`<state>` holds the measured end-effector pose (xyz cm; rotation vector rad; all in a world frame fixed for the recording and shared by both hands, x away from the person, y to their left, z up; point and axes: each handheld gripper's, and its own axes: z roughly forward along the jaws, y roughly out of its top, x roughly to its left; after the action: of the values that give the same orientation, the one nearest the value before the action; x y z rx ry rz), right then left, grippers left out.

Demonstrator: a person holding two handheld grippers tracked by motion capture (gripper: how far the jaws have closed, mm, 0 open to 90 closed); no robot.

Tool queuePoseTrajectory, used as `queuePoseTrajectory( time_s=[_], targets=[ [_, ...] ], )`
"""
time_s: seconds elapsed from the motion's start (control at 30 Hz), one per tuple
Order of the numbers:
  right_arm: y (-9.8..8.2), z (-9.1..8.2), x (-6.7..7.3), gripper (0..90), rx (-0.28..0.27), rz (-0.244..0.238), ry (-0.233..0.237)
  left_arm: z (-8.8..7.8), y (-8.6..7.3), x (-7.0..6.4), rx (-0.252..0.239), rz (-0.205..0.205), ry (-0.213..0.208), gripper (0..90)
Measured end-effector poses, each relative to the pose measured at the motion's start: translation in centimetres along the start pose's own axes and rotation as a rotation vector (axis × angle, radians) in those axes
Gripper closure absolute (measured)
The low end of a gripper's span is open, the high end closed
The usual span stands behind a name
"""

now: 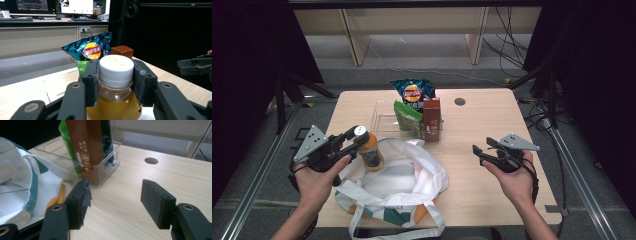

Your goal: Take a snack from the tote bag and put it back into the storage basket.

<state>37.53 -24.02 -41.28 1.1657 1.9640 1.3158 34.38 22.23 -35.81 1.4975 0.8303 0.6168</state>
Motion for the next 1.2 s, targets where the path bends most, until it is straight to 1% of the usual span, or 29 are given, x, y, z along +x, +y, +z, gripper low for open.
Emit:
queuePoseTrajectory(
  time_s=[0.13, 0.17, 0.2, 0.23, 0.27, 0.33, 0.37, 0.57, 0.67, 0.7, 0.73, 0.77, 0.8, 0.87, 0.9, 0.93, 0.97, 1.03, 1.13, 1.17, 1.2],
  targets=[
    [0.0, 0.0, 0.0, 40.9, 0.005, -0.002, -0.008, 0.2, 0.2, 0.1, -0.001, 0.0, -0.001, 59.1],
    [-0.1, -0.1, 0.3, 40.9, 0.016, 0.031, -0.004, 0.3, 0.3, 0.1, -0.001, 0.002, -0.001, 59.1],
    [-0.1, -0.1, 0.3, 40.9, 0.017, 0.019, -0.012, 0.3, 0.4, 0.1, -0.002, 0.003, -0.001, 59.1],
    [-0.1, -0.1, 0.3, 40.9, 0.02, 0.025, -0.01, 0.3, 0.4, 0.0, -0.004, -0.002, -0.002, 59.1],
    [-0.1, 0.0, 0.1, 40.9, 0.011, 0.001, -0.01, 0.3, 0.5, 0.1, -0.005, -0.001, -0.002, 59.1],
    [-0.1, 0.1, 0.1, 40.9, 0.018, 0.009, -0.002, 0.3, 0.7, 0.1, -0.007, 0.001, -0.003, 59.1],
    [-0.1, -0.1, 0.0, 40.9, 0.025, -0.003, -0.012, 0.3, 0.8, 0.0, -0.009, -0.001, -0.003, 59.1],
    [-0.1, -0.1, 0.0, 40.9, 0.024, 0.001, -0.008, 0.3, 1.4, 0.0, -0.03, -0.001, -0.005, 59.1],
    [-0.1, -0.1, 0.0, 40.9, 0.024, 0.003, -0.008, 0.3, 1.6, -0.1, -0.036, 0.008, -0.004, 59.1],
    [-0.2, -0.1, 0.2, 40.9, 0.022, 0.034, -0.011, 0.3, 1.7, -0.1, -0.039, 0.011, -0.004, 59.1],
    [-0.2, 0.0, 0.2, 40.9, 0.018, 0.026, -0.005, 0.3, 1.7, -0.1, -0.041, 0.011, -0.004, 59.1],
    [-0.2, 0.0, 0.0, 40.9, 0.012, 0.001, -0.006, 0.3, 1.8, -0.1, -0.042, 0.008, -0.004, 59.1],
    [-0.2, 0.0, 0.0, 40.9, 0.013, -0.001, -0.007, 0.3, 1.9, -0.1, -0.046, 0.003, -0.003, 59.1],
    [-0.2, 0.1, 0.0, 40.7, 0.021, 0.0, -0.004, 0.3, 1.9, -0.1, -0.062, 0.004, -0.008, 59.1],
    [-0.2, 0.1, 0.0, 40.7, 0.017, 0.0, -0.003, 0.3, 2.0, -0.1, -0.066, 0.006, -0.007, 59.1],
    [-0.2, 0.0, 0.1, 40.6, 0.021, 0.005, -0.01, 0.3, 2.0, -0.1, -0.072, 0.006, -0.004, 59.1],
    [-0.2, 0.1, 0.2, 40.6, 0.015, 0.021, -0.006, 0.3, 2.0, -0.1, -0.077, 0.005, -0.003, 59.0],
    [-0.2, 0.0, 0.1, 40.5, 0.023, 0.009, -0.008, 0.3, 2.1, 0.0, -0.083, 0.006, -0.002, 59.0],
    [-0.2, 0.0, 0.1, 40.4, 0.023, 0.009, -0.012, 0.4, 2.2, 0.1, -0.09, -0.001, -0.003, 59.0],
    [-0.2, 0.0, 0.2, 40.4, 0.027, 0.019, -0.009, 0.4, 2.3, 0.1, -0.091, 0.003, -0.003, 59.1],
    [-0.2, 0.0, 0.2, 40.4, 0.026, 0.015, -0.003, 0.4, 2.3, 0.1, -0.088, 0.007, -0.002, 59.1]
  ],
)
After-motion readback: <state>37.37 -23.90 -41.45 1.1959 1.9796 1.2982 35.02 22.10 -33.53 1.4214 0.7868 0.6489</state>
